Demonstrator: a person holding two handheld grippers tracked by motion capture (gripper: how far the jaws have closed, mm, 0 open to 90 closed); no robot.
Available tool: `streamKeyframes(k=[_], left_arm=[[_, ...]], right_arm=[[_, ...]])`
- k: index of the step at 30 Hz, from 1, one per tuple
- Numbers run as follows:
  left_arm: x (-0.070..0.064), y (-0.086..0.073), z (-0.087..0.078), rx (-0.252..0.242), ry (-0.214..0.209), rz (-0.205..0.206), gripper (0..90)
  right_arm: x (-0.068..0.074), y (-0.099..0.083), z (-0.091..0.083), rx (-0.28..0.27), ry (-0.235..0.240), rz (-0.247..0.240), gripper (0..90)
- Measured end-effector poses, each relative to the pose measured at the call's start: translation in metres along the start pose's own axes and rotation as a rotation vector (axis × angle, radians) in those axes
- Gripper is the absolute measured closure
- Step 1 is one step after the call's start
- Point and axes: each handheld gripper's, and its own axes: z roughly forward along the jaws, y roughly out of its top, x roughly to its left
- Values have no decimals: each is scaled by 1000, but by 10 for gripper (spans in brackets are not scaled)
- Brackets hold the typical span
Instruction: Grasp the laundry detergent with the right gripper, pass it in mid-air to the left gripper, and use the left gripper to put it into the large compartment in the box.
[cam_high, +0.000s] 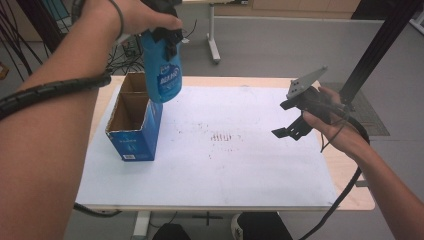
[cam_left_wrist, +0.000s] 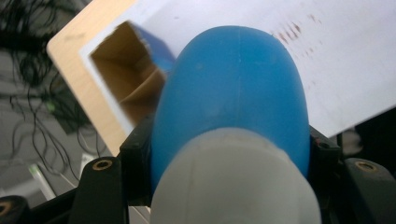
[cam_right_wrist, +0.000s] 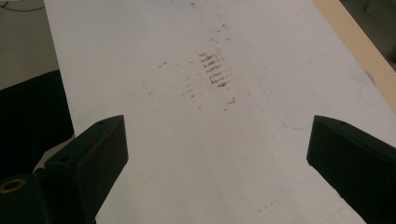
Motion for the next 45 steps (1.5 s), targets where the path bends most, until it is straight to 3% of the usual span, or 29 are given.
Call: streamKeyframes(k=[8,16,25,33,45], left_arm=[[40,-10,-18,-23,7,-257,374],[70,-15,-26,-21,33,-436,374],[97,-25,-25,-41,42,-579,374],[109,-31,-9,-24,41,-640,374],[117,-41,20,-18,11,-655,374]], right_arm=[[0,-6,-8,24,-33,15,52],[2,-7,-10,55,-36,0,53],[-2,-14,-14,59,-47,11,54],[-5,-20,-10,90,-46,3,56],[-7,-23,-4,102,-33,8,57]])
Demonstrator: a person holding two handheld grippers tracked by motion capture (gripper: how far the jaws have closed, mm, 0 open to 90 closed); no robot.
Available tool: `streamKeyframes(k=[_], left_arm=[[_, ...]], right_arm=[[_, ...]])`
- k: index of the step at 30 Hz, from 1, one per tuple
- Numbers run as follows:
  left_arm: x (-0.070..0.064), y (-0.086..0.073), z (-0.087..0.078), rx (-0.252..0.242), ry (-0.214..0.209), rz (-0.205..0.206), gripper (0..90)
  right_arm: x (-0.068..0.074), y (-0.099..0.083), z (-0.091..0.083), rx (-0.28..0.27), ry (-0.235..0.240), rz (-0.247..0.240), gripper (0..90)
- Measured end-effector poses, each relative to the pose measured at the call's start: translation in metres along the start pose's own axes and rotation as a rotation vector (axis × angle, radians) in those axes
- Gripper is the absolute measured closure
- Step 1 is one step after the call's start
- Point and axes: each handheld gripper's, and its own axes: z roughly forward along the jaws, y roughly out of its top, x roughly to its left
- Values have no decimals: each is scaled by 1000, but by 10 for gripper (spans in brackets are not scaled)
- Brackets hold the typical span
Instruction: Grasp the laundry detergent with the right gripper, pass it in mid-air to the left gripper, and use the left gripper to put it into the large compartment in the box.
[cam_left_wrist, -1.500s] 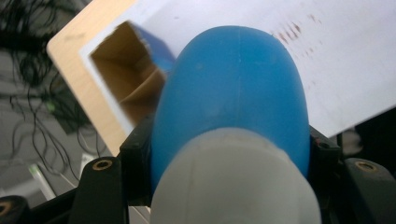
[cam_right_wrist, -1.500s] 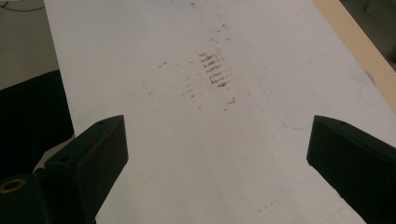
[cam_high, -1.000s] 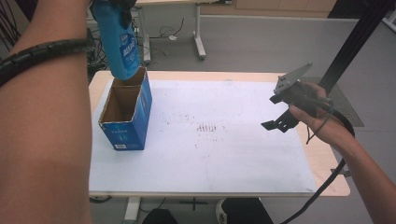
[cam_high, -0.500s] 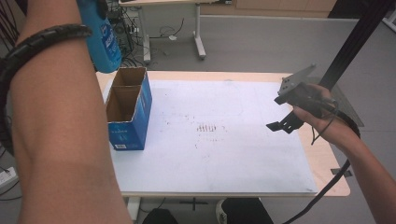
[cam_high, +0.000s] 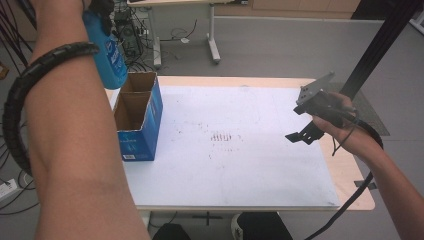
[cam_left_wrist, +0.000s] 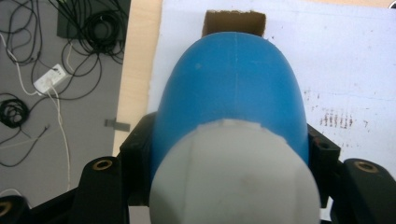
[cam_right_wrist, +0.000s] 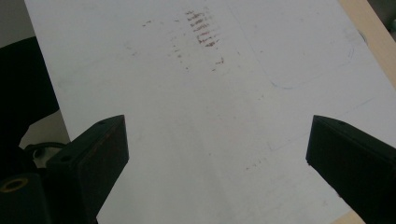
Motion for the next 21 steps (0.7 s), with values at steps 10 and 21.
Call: streamKeyframes(k=[10,21], left_arm=[[6,-6,28,18,-22,2,374],[8,-12,60,38,-39,6,374]], right_arm=[[1,0,1,12,4,-6,59],[3,2,4,28,0,-13,59]])
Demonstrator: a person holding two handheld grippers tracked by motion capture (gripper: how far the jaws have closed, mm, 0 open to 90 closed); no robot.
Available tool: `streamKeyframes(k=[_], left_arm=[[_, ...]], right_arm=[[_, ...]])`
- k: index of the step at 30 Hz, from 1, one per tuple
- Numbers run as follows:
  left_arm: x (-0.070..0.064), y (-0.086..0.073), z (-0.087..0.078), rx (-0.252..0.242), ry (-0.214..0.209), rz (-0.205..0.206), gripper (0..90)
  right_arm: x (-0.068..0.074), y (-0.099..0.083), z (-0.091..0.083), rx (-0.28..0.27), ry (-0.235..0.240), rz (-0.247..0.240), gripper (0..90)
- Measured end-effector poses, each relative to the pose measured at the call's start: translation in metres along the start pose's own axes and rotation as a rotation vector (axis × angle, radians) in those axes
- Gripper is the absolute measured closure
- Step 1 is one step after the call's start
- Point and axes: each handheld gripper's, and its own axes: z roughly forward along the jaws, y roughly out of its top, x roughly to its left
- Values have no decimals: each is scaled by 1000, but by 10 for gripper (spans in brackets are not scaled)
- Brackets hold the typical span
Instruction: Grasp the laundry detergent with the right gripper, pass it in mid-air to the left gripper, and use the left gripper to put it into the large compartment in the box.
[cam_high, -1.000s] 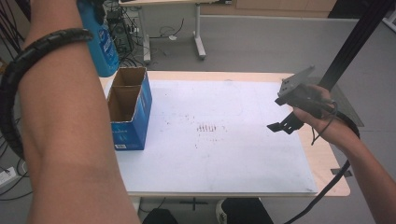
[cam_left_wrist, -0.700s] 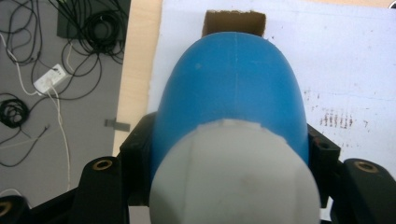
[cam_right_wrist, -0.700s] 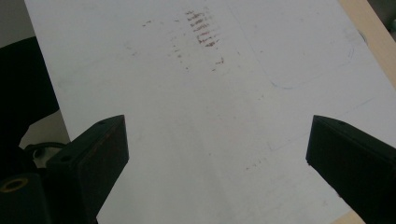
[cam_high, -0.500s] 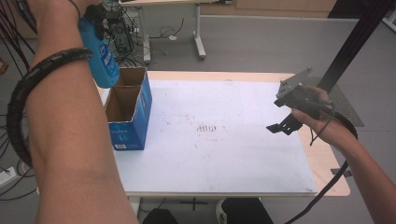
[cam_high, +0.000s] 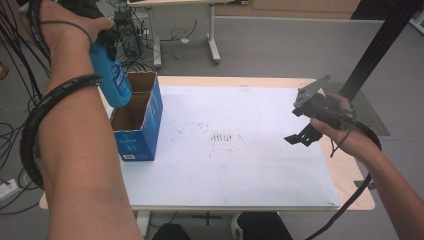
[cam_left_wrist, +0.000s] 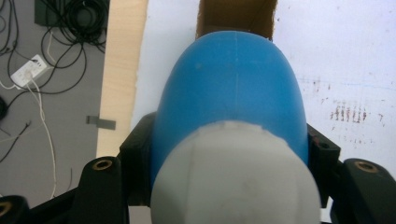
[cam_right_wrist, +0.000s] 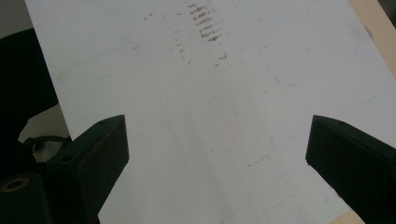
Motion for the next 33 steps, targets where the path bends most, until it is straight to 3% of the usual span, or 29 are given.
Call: streamKeyframes(k=[33], left_arm=[[-5,-19,109,79,-34,21,374]], right_arm=[[5,3,15,25,3,-14,60]])
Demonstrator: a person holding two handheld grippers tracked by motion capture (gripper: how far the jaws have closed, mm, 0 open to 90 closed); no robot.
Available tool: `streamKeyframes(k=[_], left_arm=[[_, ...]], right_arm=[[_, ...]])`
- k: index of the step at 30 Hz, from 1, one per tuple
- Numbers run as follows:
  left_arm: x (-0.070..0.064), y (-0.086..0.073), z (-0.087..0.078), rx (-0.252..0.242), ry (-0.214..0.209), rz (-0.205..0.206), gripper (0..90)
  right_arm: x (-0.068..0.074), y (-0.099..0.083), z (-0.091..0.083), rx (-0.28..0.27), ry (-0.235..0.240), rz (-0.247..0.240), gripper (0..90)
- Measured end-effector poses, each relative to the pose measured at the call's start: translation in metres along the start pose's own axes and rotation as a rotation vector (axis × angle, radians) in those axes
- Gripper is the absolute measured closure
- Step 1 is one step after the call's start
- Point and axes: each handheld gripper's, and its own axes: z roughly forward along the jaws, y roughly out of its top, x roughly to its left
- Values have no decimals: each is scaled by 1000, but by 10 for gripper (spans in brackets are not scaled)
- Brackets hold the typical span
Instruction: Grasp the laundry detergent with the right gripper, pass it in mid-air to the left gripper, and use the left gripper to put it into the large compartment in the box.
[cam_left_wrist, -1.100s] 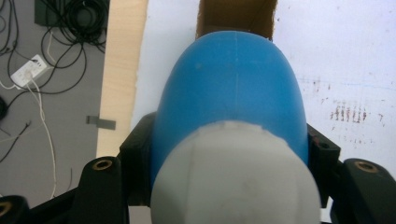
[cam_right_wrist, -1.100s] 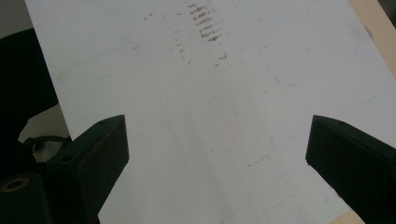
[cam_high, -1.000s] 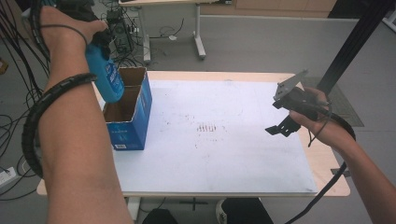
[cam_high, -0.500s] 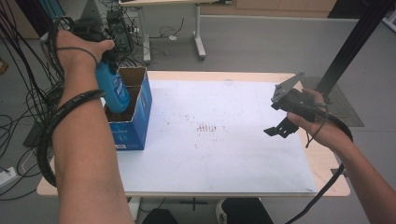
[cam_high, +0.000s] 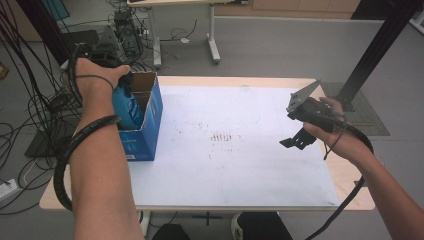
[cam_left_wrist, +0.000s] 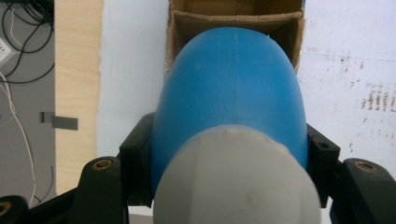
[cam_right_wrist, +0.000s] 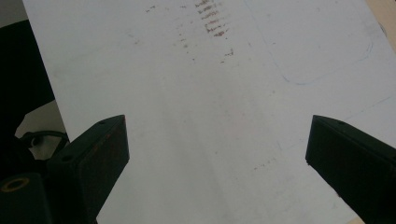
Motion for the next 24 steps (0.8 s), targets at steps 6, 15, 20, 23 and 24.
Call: streamKeyframes(k=[6,15,20,23,24], left_arm=[[-2,-2,21,13,2,8,374],[-9,-2,41,10,5,24,374],[-11,-3,52,11,14,36,374],[-12,-4,59,14,16,40,374],[-12,-4,62,11,16,42,374]], right_arm=[[-1,0,1,4,-5,2,60],[-1,-2,2,7,-3,8,60],[-2,-4,3,8,-3,14,60],[-3,-5,3,6,-6,16,60],[-4,-6,3,8,-6,17,60]])
